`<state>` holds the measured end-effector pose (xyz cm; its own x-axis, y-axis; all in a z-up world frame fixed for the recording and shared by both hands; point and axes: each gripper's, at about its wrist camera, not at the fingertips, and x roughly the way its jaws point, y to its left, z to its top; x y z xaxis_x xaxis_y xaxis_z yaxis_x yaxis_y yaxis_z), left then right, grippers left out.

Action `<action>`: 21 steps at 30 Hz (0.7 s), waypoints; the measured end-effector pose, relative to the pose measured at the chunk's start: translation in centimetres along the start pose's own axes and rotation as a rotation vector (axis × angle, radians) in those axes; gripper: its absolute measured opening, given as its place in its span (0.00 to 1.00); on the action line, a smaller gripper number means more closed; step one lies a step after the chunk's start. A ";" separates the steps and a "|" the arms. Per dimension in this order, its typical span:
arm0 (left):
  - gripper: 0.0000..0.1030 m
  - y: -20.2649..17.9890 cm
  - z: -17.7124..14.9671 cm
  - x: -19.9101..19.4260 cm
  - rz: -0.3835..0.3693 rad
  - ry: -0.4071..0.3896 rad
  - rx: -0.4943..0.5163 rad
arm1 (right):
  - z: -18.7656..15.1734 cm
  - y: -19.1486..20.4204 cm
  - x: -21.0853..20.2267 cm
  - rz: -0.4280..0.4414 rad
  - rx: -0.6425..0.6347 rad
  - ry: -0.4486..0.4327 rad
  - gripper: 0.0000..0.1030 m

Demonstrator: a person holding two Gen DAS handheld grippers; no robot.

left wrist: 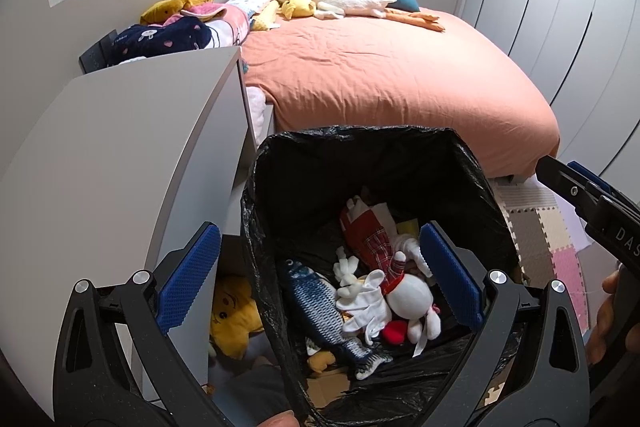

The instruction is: Collect trash

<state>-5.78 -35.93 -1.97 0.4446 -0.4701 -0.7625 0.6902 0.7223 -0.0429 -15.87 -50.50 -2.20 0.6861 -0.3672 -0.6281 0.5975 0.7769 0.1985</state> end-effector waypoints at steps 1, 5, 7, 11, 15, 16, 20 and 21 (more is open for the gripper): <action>0.94 0.0 0.0 0.0 -0.002 -0.001 0.000 | 0.0 0.0 0.0 0.000 0.000 0.000 0.72; 0.94 0.0 -0.1 0.0 0.000 -0.001 0.008 | 0.0 0.0 0.0 0.000 0.000 0.000 0.72; 0.94 -0.1 -0.1 -0.1 0.001 -0.001 0.010 | 0.0 0.0 0.0 0.001 -0.001 0.000 0.72; 0.94 -0.1 -0.1 -0.1 0.003 -0.003 0.011 | 0.0 0.0 0.0 0.001 0.000 0.000 0.72; 0.94 -0.1 0.0 -0.1 -0.002 0.000 0.011 | -0.1 0.0 0.0 -0.001 -0.002 0.004 0.72; 0.94 -0.1 0.0 -0.1 -0.003 0.000 0.008 | -0.2 0.0 0.0 -0.001 -0.003 0.005 0.72; 0.94 -0.1 0.0 -0.1 -0.002 -0.002 0.009 | -0.2 0.0 0.0 -0.001 -0.003 0.004 0.72; 0.94 -0.1 0.0 -0.2 -0.002 -0.003 0.011 | -0.1 0.0 0.0 -0.001 -0.003 0.004 0.72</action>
<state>-5.89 -35.92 -1.83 0.4451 -0.4732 -0.7603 0.6975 0.7157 -0.0371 -15.92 -50.40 -2.29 0.6842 -0.3658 -0.6310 0.5966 0.7783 0.1958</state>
